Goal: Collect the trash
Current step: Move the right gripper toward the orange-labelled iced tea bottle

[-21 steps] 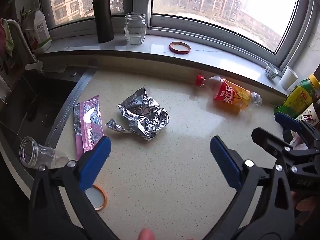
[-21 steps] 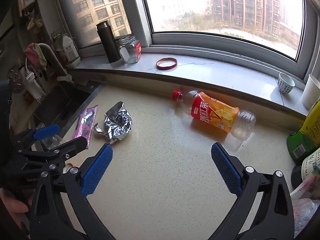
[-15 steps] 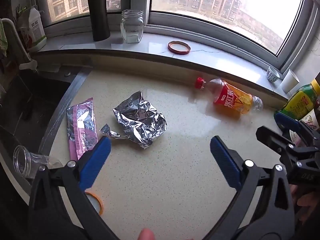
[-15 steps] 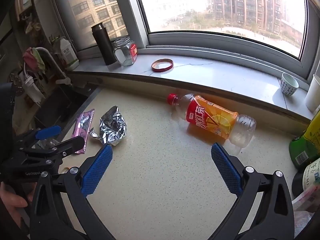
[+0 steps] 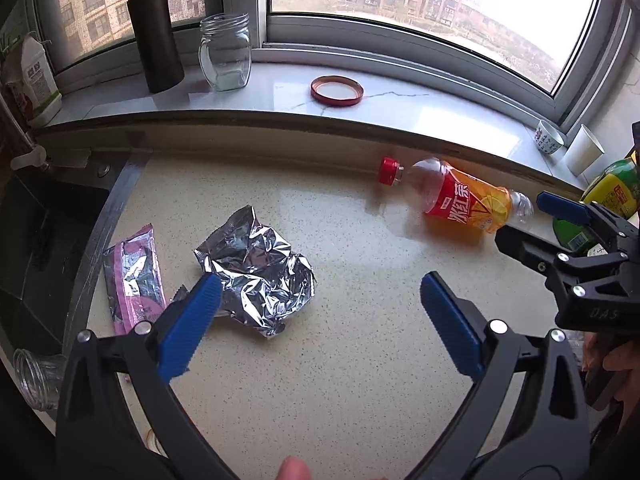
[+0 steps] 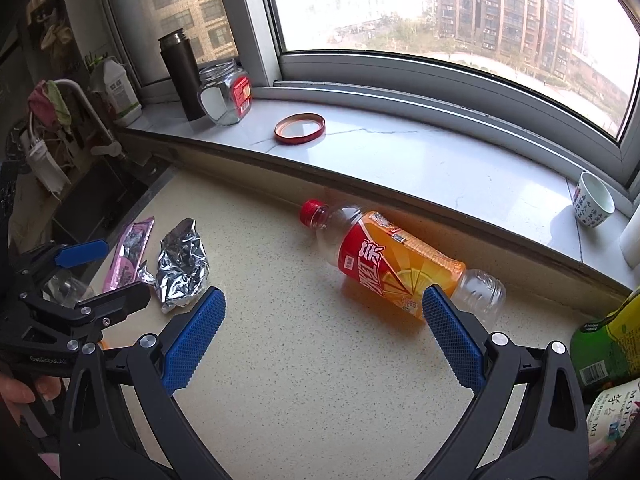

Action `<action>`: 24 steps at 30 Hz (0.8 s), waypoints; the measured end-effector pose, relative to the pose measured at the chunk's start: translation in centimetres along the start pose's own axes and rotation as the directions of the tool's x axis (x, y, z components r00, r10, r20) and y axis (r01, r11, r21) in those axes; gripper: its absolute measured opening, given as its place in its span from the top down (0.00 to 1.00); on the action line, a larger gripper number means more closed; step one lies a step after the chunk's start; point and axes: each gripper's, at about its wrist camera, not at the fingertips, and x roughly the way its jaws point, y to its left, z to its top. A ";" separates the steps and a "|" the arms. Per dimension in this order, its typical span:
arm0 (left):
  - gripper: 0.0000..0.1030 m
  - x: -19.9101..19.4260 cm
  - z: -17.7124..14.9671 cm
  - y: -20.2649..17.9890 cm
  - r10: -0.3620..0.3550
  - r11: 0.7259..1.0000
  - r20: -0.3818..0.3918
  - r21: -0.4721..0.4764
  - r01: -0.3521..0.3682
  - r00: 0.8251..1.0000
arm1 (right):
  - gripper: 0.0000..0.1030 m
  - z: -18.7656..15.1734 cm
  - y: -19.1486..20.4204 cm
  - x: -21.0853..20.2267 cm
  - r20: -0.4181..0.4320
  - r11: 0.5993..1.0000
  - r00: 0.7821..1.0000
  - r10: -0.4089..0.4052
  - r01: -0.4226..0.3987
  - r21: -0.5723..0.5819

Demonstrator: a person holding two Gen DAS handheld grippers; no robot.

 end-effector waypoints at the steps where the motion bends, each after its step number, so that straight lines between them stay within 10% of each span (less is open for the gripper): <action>1: 0.06 0.2 0.2 -0.2 0.006 1.000 0.012 0.008 -0.006 1.000 | 0.05 0.2 -0.1 0.4 -0.002 1.000 1.000 0.002 -0.002 -0.013; 24: 0.06 6.2 1.1 -3.2 -0.048 0.995 -0.125 0.081 0.059 0.991 | 0.05 1.2 -3.1 7.6 -0.154 0.968 0.983 -0.099 0.059 -0.246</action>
